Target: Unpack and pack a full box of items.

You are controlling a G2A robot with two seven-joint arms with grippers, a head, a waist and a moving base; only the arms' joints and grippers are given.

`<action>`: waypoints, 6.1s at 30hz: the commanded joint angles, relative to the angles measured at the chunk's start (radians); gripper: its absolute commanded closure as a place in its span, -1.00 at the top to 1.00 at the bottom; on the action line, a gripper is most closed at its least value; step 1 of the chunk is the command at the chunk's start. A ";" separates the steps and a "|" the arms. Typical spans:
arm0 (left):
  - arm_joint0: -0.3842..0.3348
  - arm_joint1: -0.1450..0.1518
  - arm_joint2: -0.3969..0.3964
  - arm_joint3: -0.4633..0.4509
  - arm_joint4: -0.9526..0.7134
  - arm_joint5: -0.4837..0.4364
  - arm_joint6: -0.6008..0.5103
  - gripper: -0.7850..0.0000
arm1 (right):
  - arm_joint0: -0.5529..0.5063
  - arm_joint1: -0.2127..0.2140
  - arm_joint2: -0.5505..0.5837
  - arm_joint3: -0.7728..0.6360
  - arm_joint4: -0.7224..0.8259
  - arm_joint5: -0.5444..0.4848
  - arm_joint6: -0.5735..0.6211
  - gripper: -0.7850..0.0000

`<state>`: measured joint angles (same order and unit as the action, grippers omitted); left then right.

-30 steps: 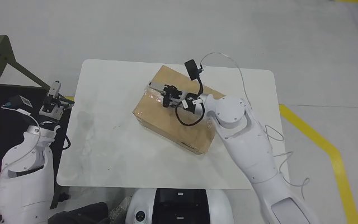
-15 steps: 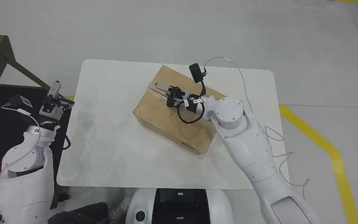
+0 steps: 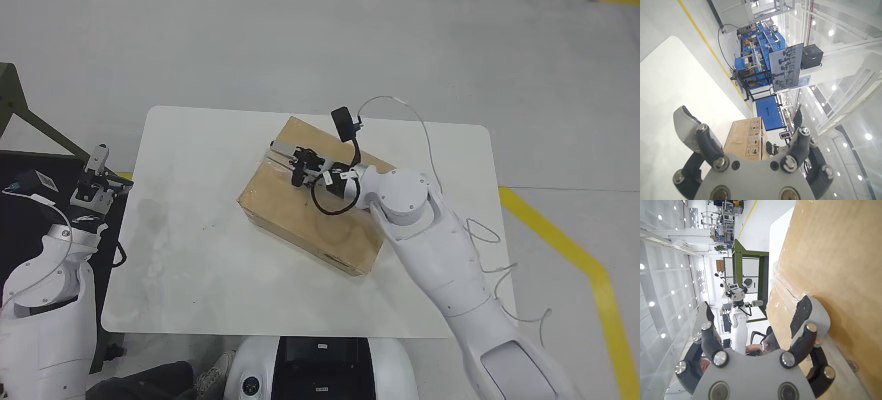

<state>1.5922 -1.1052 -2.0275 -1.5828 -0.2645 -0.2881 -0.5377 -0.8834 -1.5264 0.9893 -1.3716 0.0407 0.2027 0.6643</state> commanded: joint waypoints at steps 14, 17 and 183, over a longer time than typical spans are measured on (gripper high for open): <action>0.000 0.000 0.000 0.000 0.000 0.000 0.000 1.00 | 0.113 -0.043 -0.089 0.160 0.097 -0.101 -0.031 1.00; 0.000 0.000 0.000 0.000 0.000 0.000 0.000 1.00 | 0.137 -0.057 -0.106 0.210 0.130 -0.127 -0.048 1.00; 0.000 0.000 0.000 0.000 0.000 0.000 0.000 1.00 | -0.655 0.250 0.413 -0.757 0.147 0.462 0.108 1.00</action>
<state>1.5922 -1.1052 -2.0275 -1.5828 -0.2645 -0.2881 -0.5377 -1.5380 -1.2773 1.4004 -2.1260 0.1842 0.6690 0.7740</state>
